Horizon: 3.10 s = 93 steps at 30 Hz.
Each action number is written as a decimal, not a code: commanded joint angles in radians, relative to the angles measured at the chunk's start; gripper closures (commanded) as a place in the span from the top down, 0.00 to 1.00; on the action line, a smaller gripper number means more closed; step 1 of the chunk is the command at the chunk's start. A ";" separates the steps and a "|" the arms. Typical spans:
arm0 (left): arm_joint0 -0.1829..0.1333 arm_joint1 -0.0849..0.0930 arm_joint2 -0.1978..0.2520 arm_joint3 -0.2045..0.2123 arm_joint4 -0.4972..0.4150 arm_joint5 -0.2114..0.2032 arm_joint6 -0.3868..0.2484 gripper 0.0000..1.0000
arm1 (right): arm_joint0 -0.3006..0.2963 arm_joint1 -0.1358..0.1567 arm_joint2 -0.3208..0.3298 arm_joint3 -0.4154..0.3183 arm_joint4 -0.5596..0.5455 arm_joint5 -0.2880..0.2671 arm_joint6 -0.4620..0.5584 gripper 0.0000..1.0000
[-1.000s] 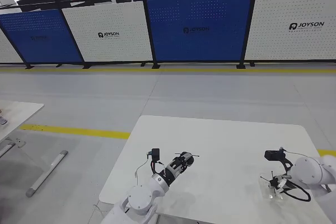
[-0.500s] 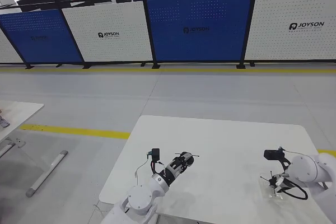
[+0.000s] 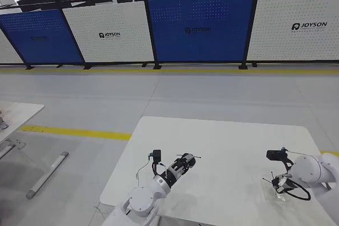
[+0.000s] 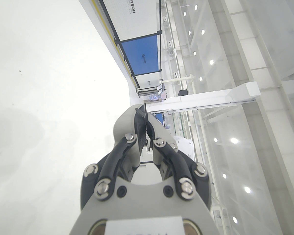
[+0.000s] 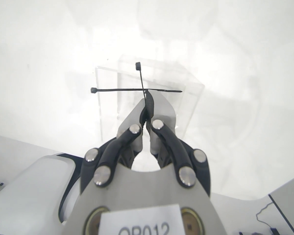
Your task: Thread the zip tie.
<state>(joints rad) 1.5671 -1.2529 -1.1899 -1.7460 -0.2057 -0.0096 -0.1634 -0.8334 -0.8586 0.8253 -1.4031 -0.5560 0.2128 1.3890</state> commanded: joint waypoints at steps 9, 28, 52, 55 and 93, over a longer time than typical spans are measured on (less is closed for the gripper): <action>0.000 0.000 0.000 0.000 0.000 0.000 0.000 0.00 | -0.160 0.050 0.201 -0.110 0.105 -0.033 -0.175 0.00; 0.000 0.000 0.000 0.000 0.000 0.000 0.000 0.00 | -0.286 0.078 0.309 -0.172 0.148 -0.079 -0.233 0.00; 0.000 0.000 0.000 0.000 0.000 0.000 0.000 0.00 | -0.563 0.102 0.572 -0.304 0.276 -0.230 -0.649 0.00; 0.000 0.000 0.000 0.000 0.000 0.000 0.000 0.00 | -0.563 0.102 0.572 -0.304 0.276 -0.230 -0.649 0.00; 0.000 0.000 0.000 0.000 0.000 0.000 0.000 0.00 | -0.912 0.030 0.654 -0.477 0.396 -0.317 -1.535 0.00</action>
<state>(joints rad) 1.5671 -1.2529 -1.1899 -1.7460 -0.2057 -0.0096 -0.1634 -1.7263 -0.8204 1.4951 -1.8619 -0.1096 -0.1434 -0.0169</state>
